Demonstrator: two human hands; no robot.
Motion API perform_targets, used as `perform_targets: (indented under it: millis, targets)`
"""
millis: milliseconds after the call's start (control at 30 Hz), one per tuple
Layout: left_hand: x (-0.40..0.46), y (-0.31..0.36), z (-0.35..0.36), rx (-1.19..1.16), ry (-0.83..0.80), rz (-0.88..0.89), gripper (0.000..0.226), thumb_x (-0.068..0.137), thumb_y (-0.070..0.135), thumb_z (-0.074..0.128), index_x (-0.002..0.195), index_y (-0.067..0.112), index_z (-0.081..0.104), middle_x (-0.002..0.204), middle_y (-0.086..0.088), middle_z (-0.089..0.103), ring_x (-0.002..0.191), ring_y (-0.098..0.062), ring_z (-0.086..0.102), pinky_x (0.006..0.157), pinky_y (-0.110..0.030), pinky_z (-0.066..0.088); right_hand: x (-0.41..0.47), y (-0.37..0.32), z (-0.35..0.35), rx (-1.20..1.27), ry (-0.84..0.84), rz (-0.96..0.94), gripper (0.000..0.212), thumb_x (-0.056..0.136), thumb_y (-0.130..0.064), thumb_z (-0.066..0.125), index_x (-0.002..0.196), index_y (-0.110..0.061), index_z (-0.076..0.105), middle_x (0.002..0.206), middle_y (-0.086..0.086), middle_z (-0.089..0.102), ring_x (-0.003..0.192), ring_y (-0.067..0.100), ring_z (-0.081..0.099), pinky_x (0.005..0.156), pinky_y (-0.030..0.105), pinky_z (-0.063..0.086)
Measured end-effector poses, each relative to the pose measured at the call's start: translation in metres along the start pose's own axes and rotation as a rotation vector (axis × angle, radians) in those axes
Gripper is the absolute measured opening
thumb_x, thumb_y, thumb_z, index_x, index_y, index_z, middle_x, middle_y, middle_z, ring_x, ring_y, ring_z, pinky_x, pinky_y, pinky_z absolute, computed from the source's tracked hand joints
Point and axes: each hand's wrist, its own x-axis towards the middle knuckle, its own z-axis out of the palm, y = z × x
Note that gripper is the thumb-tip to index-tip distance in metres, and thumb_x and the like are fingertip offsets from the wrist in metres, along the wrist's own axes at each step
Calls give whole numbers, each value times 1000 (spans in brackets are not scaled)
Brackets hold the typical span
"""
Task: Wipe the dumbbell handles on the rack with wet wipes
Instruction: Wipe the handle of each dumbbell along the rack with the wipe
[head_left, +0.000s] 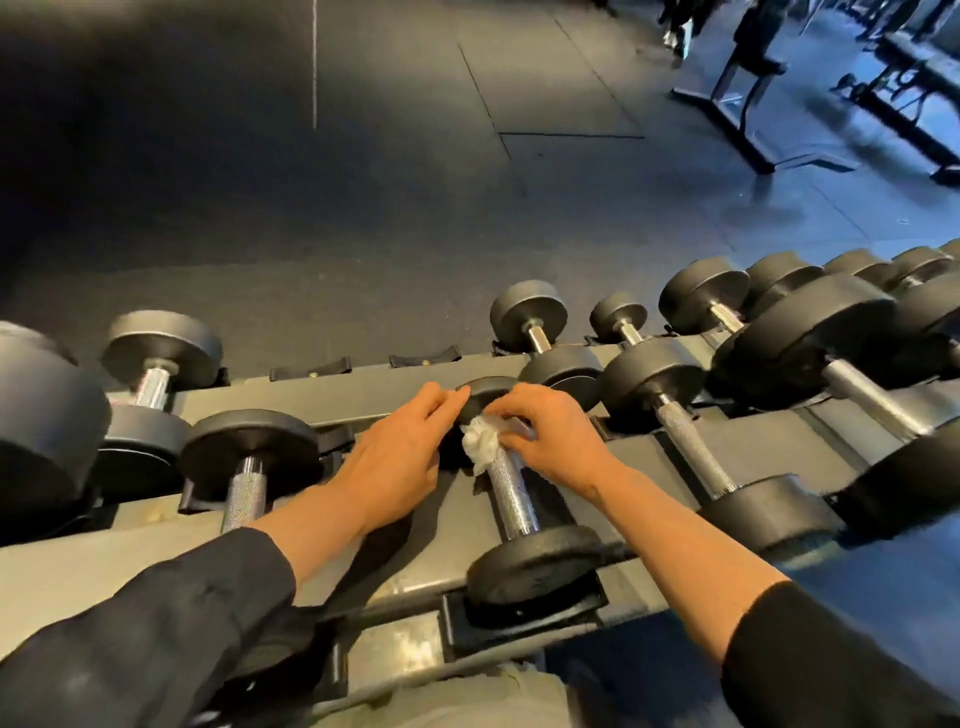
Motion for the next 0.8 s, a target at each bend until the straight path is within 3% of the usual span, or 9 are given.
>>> perform_targets:
  millis: [100, 200, 333, 467, 600, 800]
  targets:
    - [3, 21, 8, 37, 50, -121, 70, 88, 5, 55, 149, 14, 23, 135, -7, 35, 87, -29, 57, 66, -42, 51, -9, 14, 3, 159, 7, -4, 22, 83, -9, 67, 103, -16, 71, 101, -3, 64, 91, 11, 57, 86, 25, 46]
    - [1, 44, 19, -42, 138, -249, 69, 89, 3, 53, 150, 15, 22, 142, -5, 28, 90, -19, 54, 72, -30, 50, -21, 18, 2, 307, -30, -10, 19, 80, -5, 68, 95, -16, 73, 96, -5, 64, 86, 6, 57, 77, 15, 45]
    - [-2, 70, 32, -193, 248, -407, 69, 91, -2, 49, 151, 17, 21, 152, 1, 20, 128, -15, 39, 101, -22, 38, -39, 28, -11, 500, -217, -7, 15, 78, -6, 73, 85, -19, 72, 87, -11, 62, 83, 3, 59, 72, 14, 49]
    - [-6, 85, 36, -266, 283, -534, 64, 93, -2, 45, 150, 19, 25, 154, 5, 20, 137, -10, 27, 100, -12, 22, -55, 33, -13, 619, -344, 0, 20, 76, 1, 71, 77, -19, 72, 82, -13, 62, 82, 3, 59, 73, 13, 49]
    - [-4, 94, 30, -313, 320, -583, 61, 94, -2, 44, 149, 18, 28, 151, 5, 26, 135, -8, 30, 102, -13, 24, -47, 33, -1, 586, -164, 28, 30, 74, 4, 68, 73, -26, 69, 81, -14, 61, 80, 4, 58, 77, 22, 51]
    - [-4, 100, 30, -254, 297, -594, 60, 94, 0, 47, 148, 18, 30, 150, 6, 29, 135, -6, 29, 102, -10, 20, -16, 25, 12, 509, 115, 62, 19, 83, -2, 64, 97, -12, 72, 97, -1, 66, 89, 10, 60, 81, 16, 48]
